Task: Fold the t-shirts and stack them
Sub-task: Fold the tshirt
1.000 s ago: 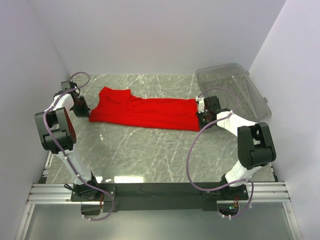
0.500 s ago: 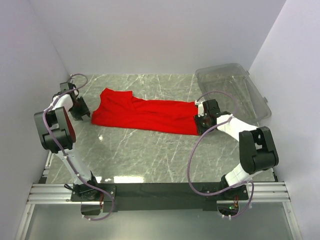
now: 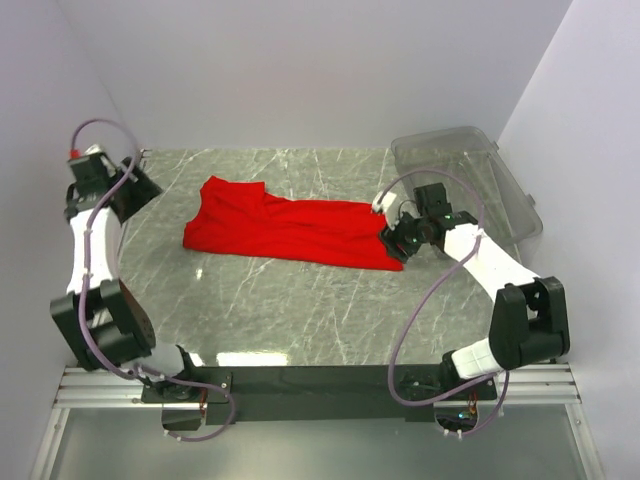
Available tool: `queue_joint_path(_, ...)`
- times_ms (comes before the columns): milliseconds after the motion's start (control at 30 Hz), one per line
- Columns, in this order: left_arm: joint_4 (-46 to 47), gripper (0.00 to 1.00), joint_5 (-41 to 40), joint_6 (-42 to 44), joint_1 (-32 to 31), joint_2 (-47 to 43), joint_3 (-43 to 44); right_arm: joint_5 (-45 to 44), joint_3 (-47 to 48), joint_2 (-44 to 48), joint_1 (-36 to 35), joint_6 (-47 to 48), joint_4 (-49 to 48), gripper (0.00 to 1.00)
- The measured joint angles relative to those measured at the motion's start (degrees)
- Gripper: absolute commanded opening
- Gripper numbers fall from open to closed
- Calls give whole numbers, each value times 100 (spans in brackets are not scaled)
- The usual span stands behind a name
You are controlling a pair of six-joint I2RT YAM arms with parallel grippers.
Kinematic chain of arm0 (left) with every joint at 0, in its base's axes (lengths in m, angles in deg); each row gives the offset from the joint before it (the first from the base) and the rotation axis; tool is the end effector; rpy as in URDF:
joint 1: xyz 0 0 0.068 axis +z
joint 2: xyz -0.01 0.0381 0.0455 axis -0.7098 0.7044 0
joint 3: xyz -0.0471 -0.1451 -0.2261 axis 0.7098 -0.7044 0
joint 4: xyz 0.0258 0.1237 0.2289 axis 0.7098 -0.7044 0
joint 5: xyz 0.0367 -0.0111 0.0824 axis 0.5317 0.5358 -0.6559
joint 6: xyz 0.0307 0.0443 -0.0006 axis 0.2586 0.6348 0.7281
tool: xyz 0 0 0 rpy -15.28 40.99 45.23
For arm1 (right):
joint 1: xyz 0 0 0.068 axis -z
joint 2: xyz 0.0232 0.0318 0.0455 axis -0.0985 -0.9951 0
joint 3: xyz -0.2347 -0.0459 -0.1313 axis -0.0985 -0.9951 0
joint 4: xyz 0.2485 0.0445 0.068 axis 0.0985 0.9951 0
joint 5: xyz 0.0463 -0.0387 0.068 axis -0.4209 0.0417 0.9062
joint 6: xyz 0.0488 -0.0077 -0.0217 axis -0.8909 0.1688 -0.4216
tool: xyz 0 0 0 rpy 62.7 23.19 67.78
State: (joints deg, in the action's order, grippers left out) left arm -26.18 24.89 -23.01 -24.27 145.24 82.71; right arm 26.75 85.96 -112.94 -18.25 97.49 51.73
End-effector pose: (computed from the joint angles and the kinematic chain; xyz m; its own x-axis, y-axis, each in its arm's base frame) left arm 0.3186 0.1157 0.3188 -0.4582 -0.5880 -0.6666 -0.4473 0.8006 -0.3987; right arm 0.2889 0.0783 0.2398 -0.3982 -0.6384 -0.6587 -0.7976 0.5956 -0.0951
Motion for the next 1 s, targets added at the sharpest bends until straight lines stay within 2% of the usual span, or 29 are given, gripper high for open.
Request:
queue_joint_path(167,219,78,662,-498,535,-645,-793,92,-157,-122,-188,1410,332,61)
queue_joint_path(333,151,78,990,-643,553,-984,-1180,-205,-98,-704,-466,1895,337,58)
queue_joint_path(600,131,78,1263,-671,551,-1620,-1541,-673,-125,-931,-925,1980,155,56)
queue_joint_path(967,118,78,1488,-780,557,-1716,-1781,-1191,-149,-1370,-1075,1735,-103,53)
queue_joint_path(1000,125,77,1508,-789,560,-1744,-1792,-1207,-157,-1370,-1091,1711,-125,51)
